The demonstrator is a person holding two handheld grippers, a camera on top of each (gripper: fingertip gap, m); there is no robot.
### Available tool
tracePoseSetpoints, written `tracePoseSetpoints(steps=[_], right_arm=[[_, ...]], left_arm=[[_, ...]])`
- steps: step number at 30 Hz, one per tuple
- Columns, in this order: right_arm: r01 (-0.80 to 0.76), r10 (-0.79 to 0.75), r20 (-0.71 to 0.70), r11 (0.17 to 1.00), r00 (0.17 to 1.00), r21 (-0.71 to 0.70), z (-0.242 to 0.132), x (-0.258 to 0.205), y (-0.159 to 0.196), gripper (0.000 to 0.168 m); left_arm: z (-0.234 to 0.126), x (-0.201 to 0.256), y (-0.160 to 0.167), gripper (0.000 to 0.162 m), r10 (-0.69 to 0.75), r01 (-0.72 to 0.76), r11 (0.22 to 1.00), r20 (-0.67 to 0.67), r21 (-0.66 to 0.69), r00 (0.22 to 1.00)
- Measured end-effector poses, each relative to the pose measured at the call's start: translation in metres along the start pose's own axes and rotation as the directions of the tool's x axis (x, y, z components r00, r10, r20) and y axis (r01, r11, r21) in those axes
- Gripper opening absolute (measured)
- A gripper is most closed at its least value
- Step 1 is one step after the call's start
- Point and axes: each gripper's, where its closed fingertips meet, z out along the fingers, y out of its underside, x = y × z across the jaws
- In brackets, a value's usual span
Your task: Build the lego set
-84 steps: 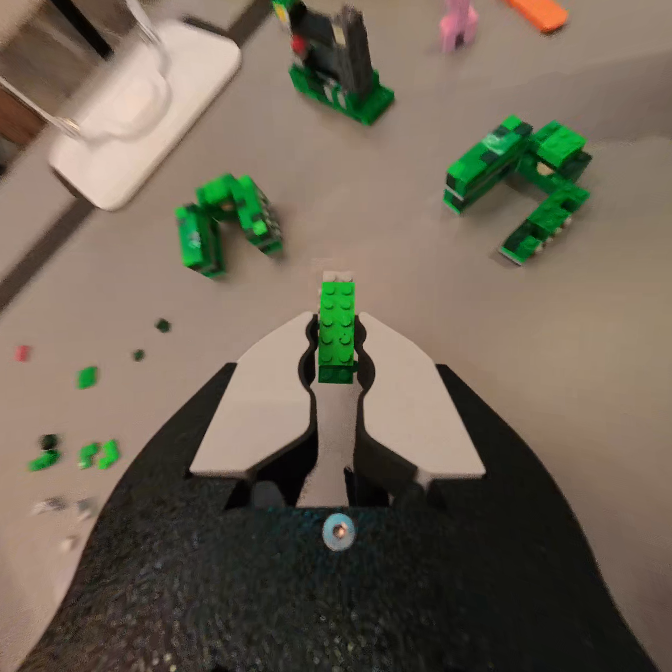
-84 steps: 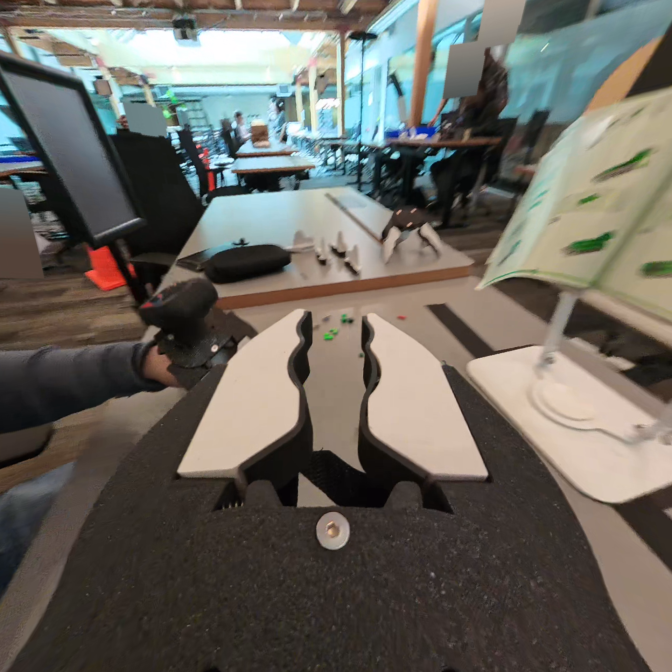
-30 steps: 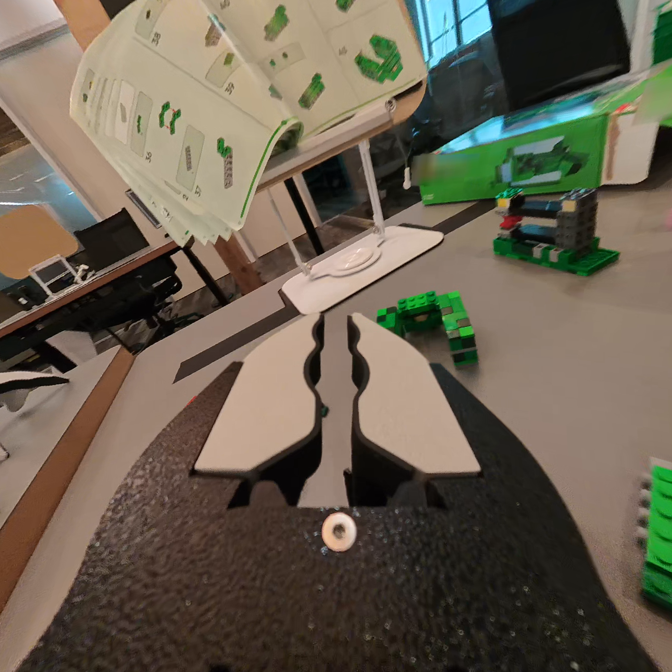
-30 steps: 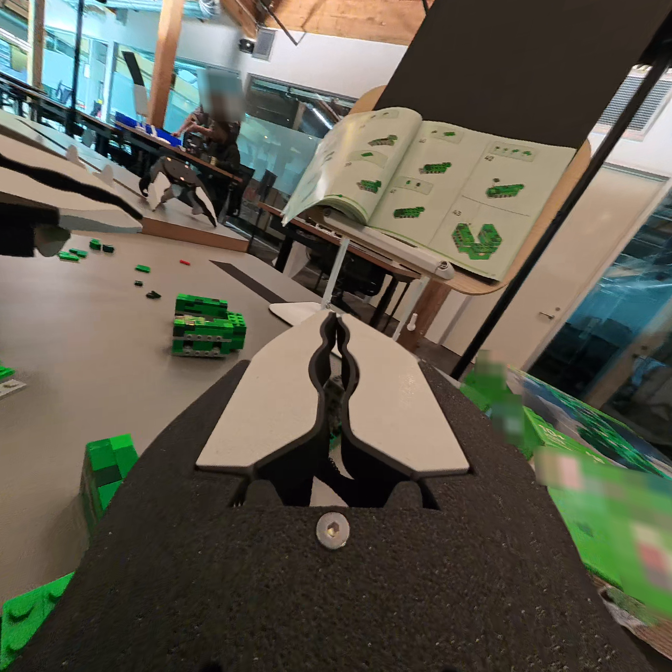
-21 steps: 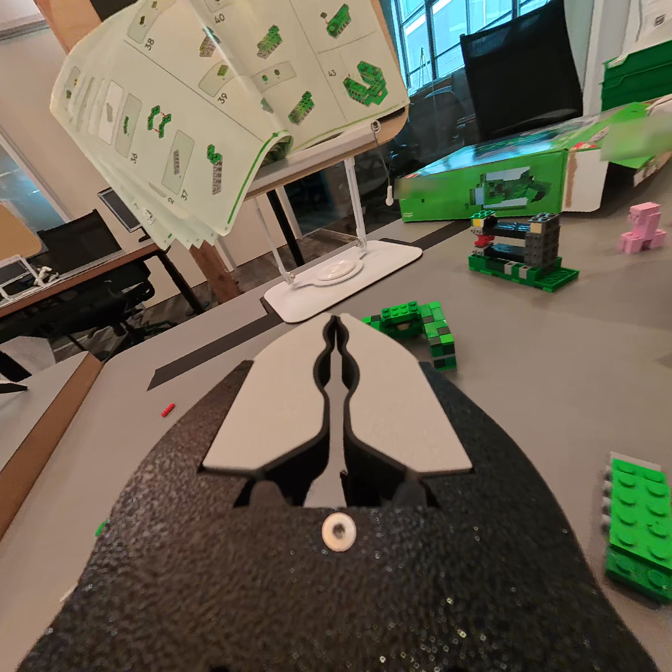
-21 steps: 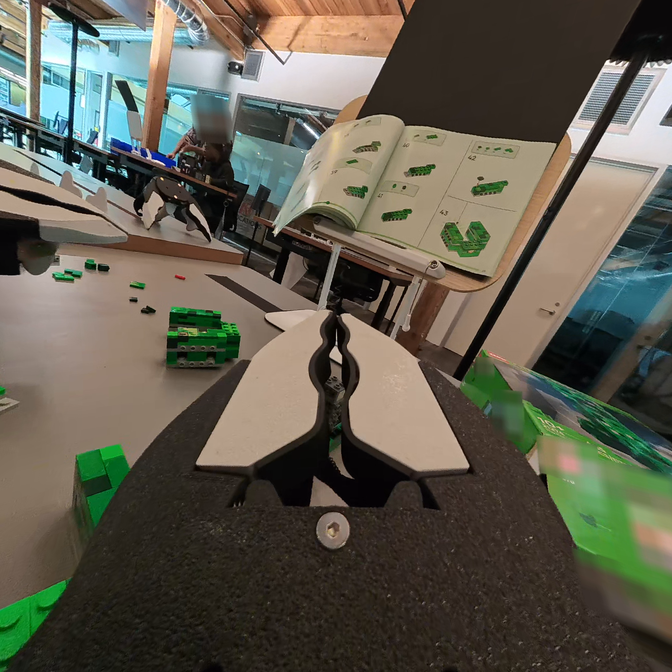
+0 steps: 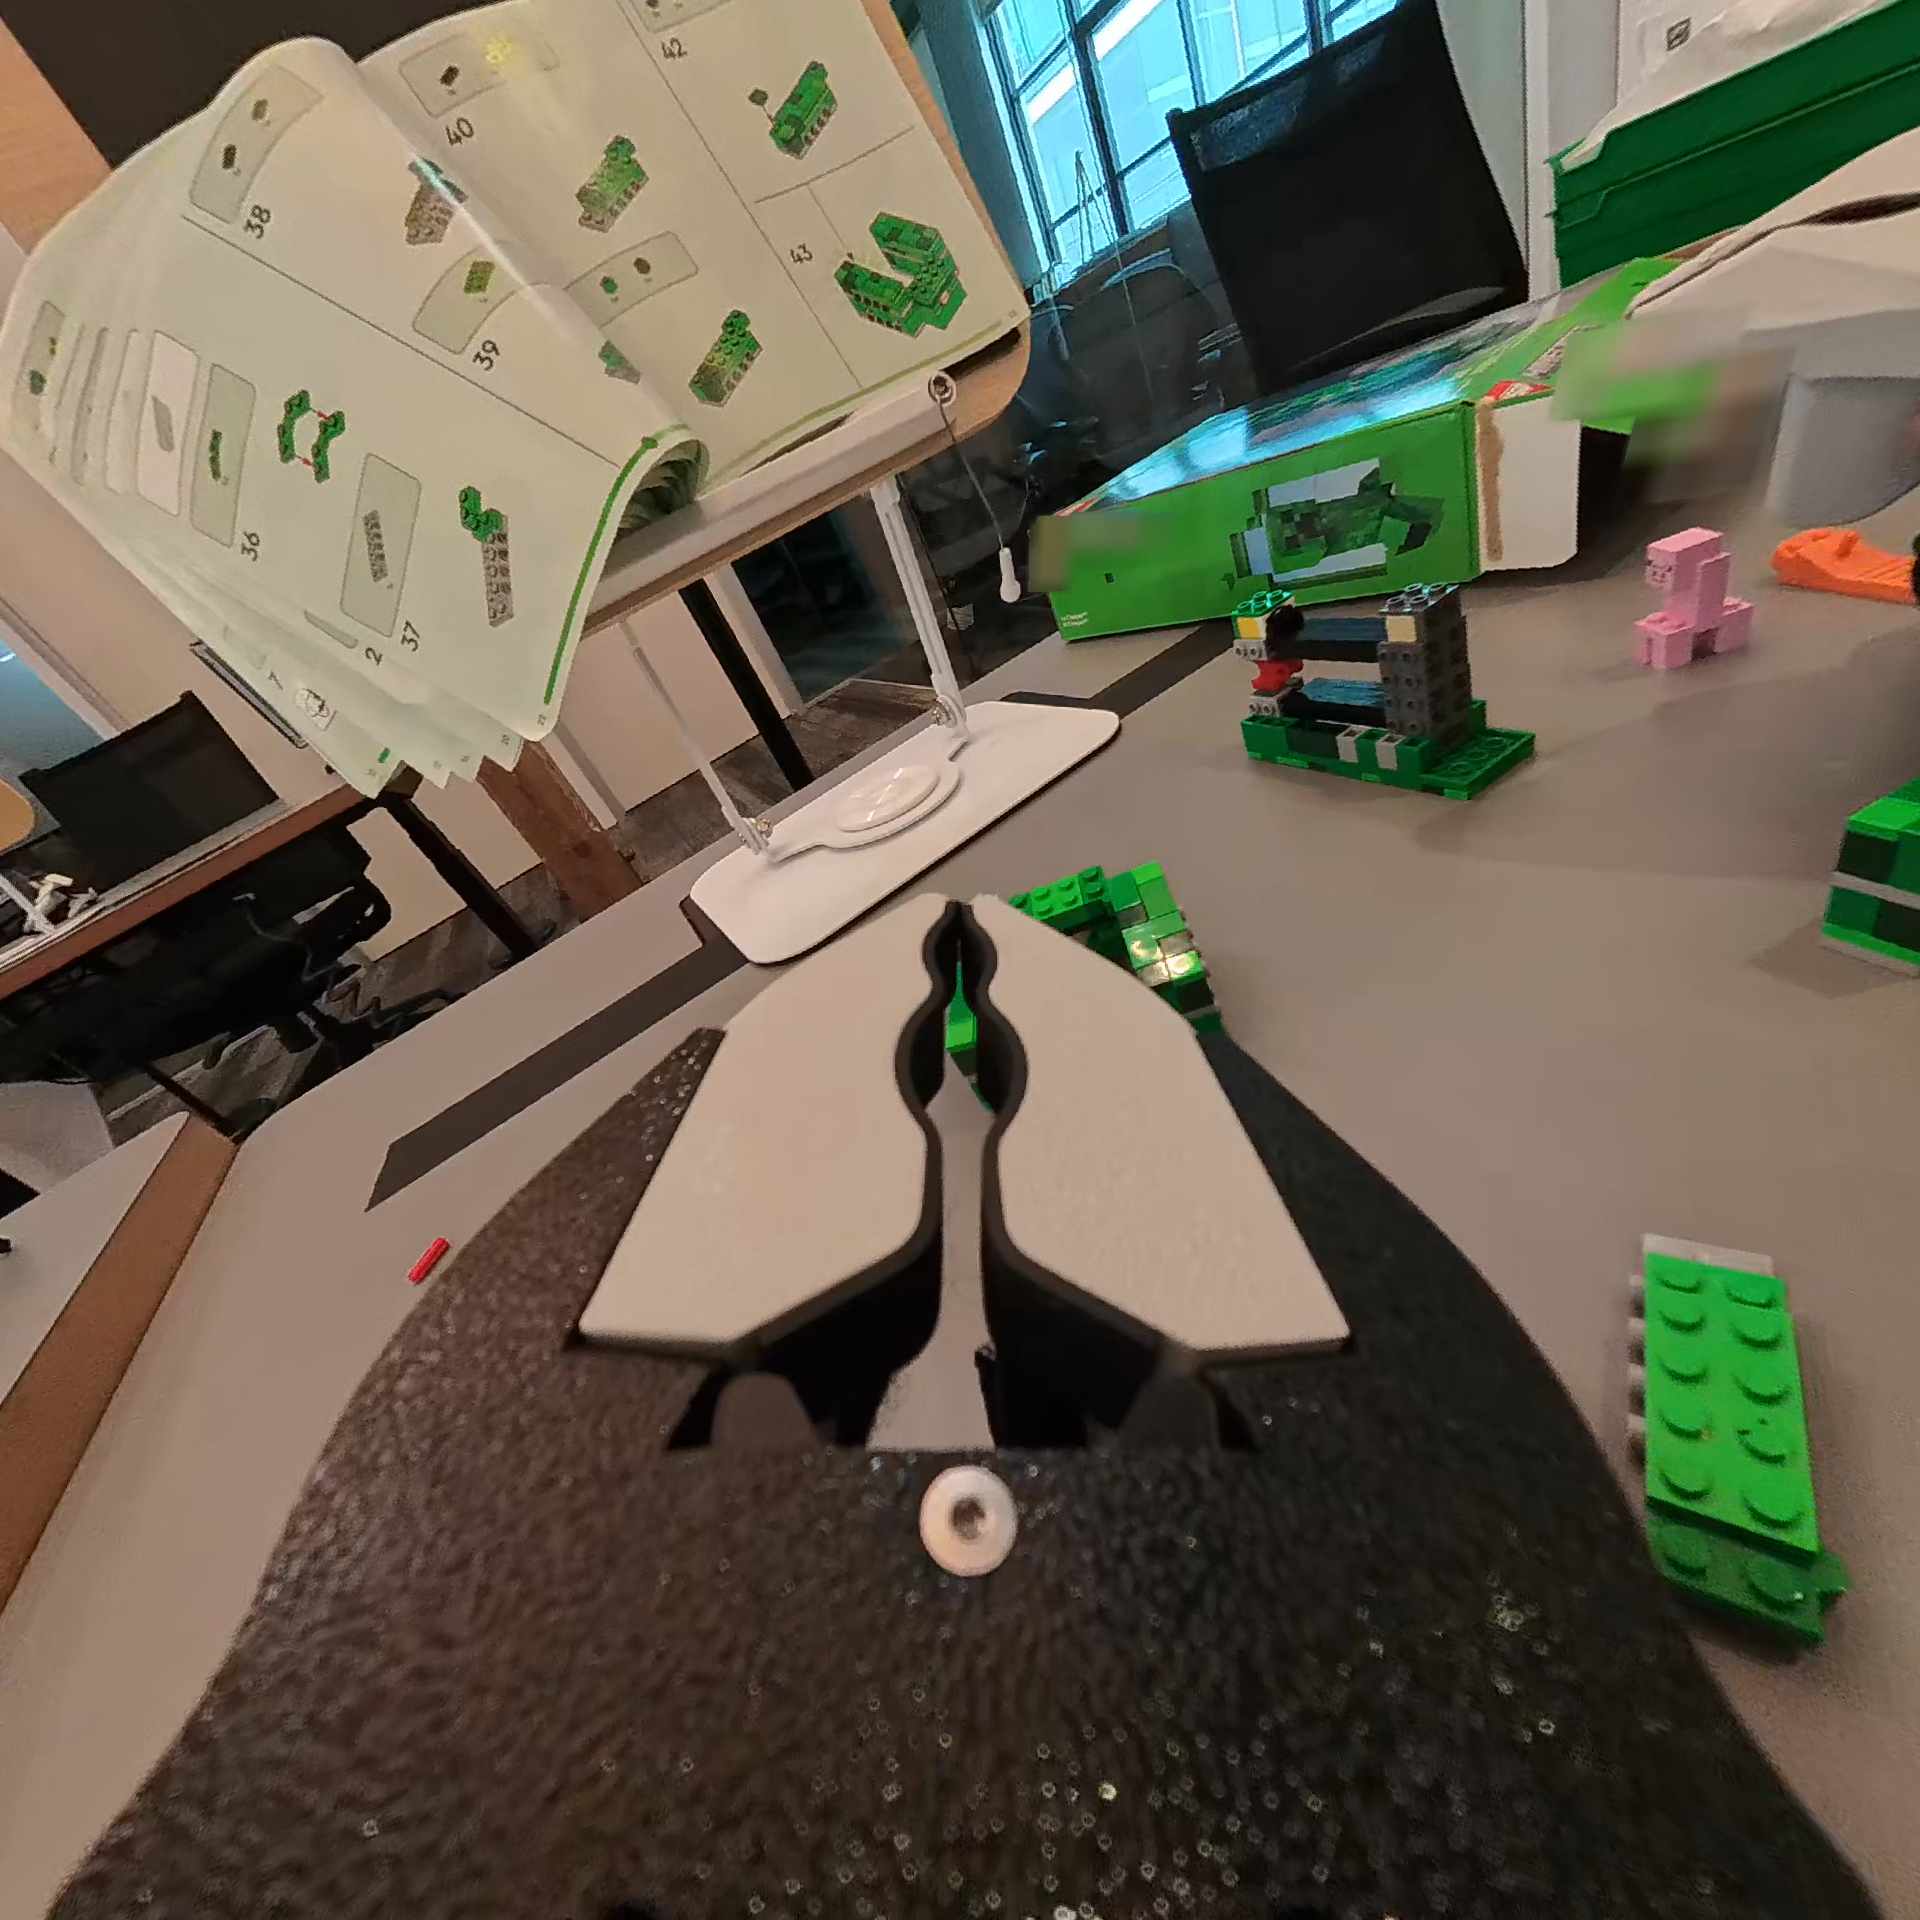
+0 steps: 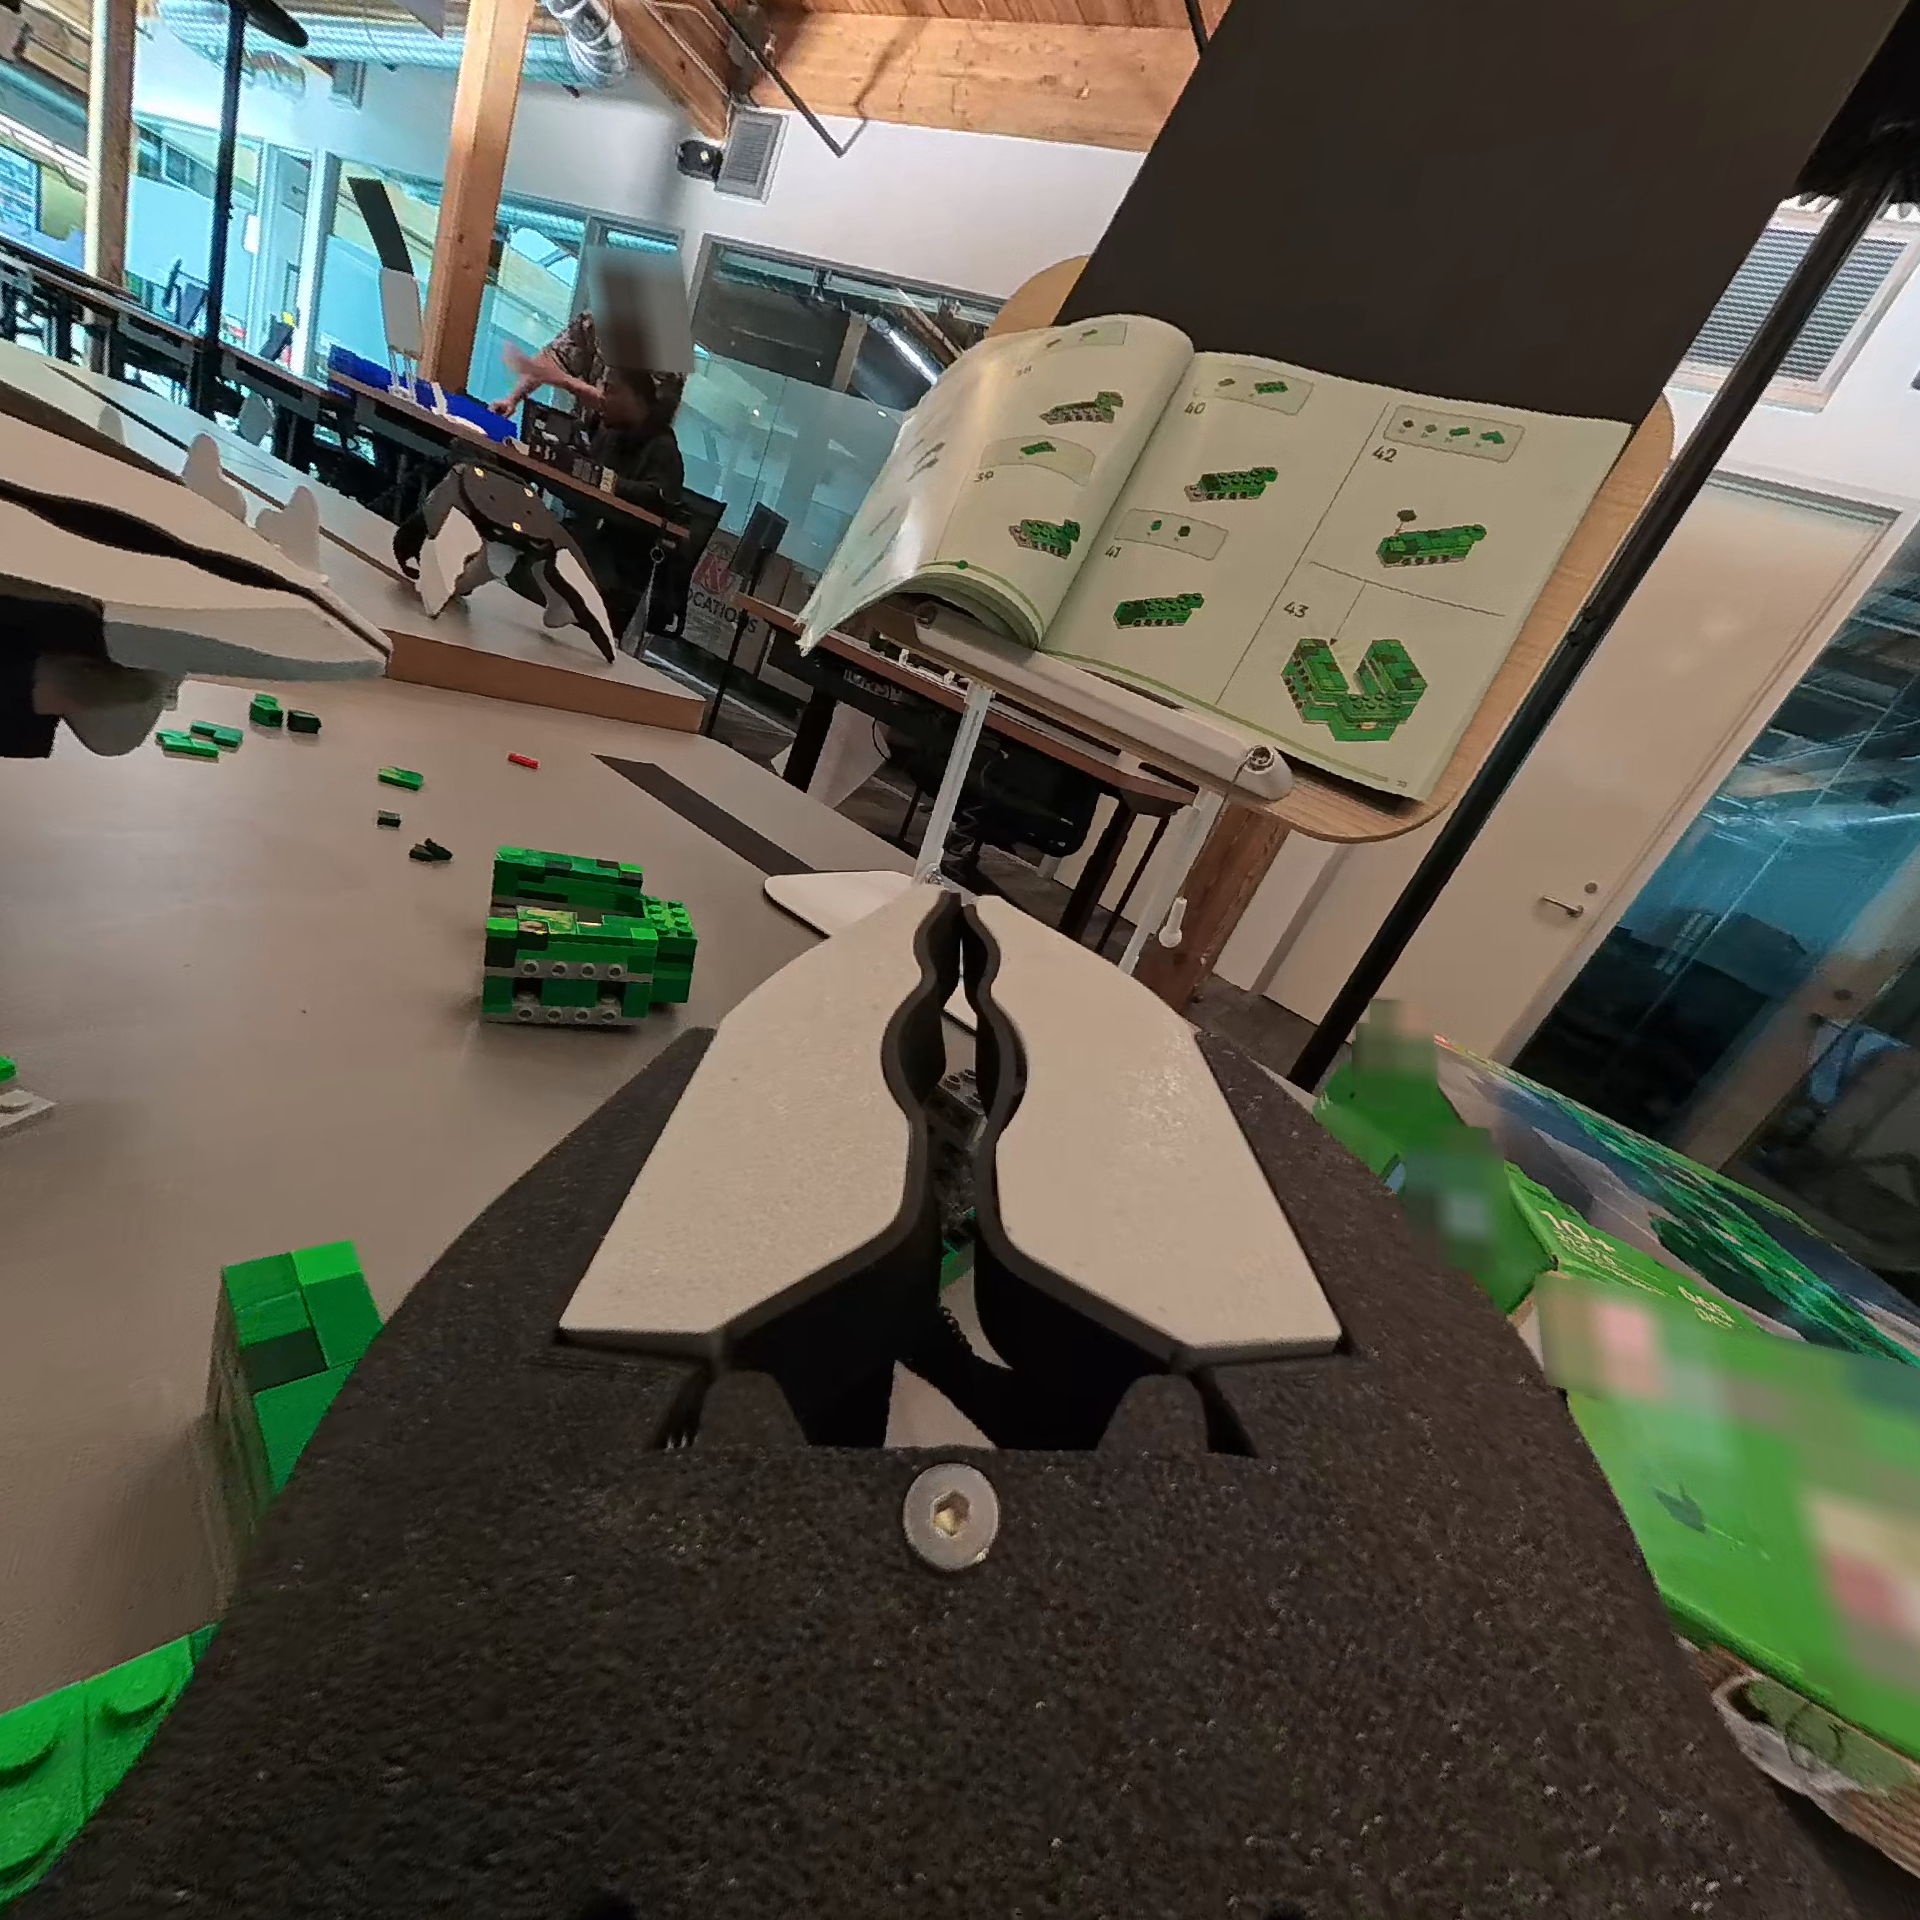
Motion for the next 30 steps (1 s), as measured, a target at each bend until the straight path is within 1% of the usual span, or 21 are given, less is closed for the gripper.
tracePoseSetpoints(steps=[11, 19, 24, 28, 30], right_arm=[[0.037, -0.036, 0.055, 0.999, 0.998, -0.014, 0.002, -0.012, 0.002, 0.000], [0.030, -0.029, 0.060, 0.999, 0.998, -0.018, 0.002, -0.012, 0.003, 0.000], [0.029, -0.028, 0.061, 0.999, 0.998, -0.019, 0.002, -0.012, 0.004, 0.000], [0.028, -0.025, 0.079, 0.999, 0.997, -0.029, 0.004, -0.015, 0.006, 0.000], [0.040, -0.037, 0.060, 0.999, 0.997, -0.034, 0.004, -0.013, 0.007, 0.000]], left_arm=[[-0.002, -0.006, 0.000, 0.000, -0.068, 0.067, 0.998, 0.004, 0.019, 0.998], [0.001, 0.005, -0.001, 0.000, -0.022, 0.022, 1.000, -0.033, 0.010, 0.999], [0.002, 0.018, -0.003, 0.000, 0.020, -0.020, 1.000, -0.091, 0.008, 0.996], [0.003, 0.023, -0.002, 0.000, 0.062, -0.063, 0.998, -0.100, -0.005, 0.993], [0.003, 0.023, -0.002, 0.000, 0.075, -0.076, 0.997, -0.101, -0.007, 0.992]])
